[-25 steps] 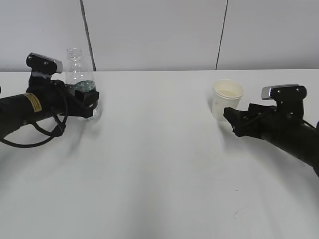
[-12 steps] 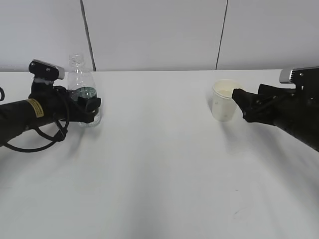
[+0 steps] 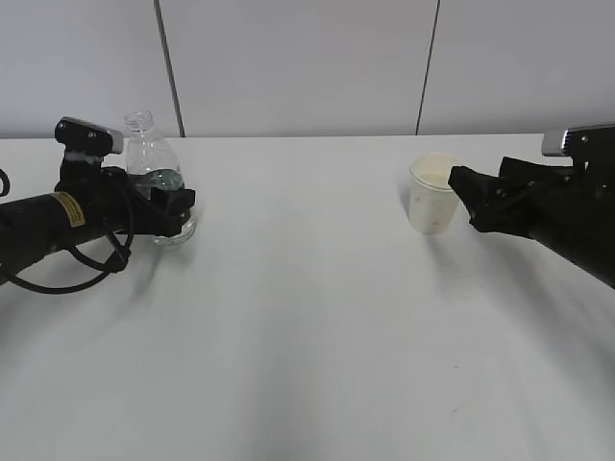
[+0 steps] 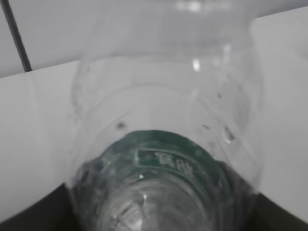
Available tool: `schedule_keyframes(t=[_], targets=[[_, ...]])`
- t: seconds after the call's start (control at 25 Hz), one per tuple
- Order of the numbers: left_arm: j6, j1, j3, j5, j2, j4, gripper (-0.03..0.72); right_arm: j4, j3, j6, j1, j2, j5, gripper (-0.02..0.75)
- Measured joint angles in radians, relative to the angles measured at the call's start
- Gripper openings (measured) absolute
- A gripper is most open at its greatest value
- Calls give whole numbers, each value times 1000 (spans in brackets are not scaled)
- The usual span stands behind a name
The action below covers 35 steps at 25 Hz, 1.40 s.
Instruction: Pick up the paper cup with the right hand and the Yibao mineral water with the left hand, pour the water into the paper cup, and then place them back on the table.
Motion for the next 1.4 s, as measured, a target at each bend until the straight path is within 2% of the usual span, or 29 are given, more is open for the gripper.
schedule_keyframes(t=[0.16,0.36,0.48,1.2,1.4], targets=[[0,0,0,0,0,-1,438,0,0,4,0,-12,0,594],[0,0,0,6,0,-8,537,0,0,6,0,-35,0,594],[0,0,0,6,0,-9,568,0,0,6,0,-42,0,594],[0,0,31,3,-101,-20,575,0,0,28,0,-47,2,594],[0,0,32,20,-147,-42,575,0,0,31,0,-111,56,594]])
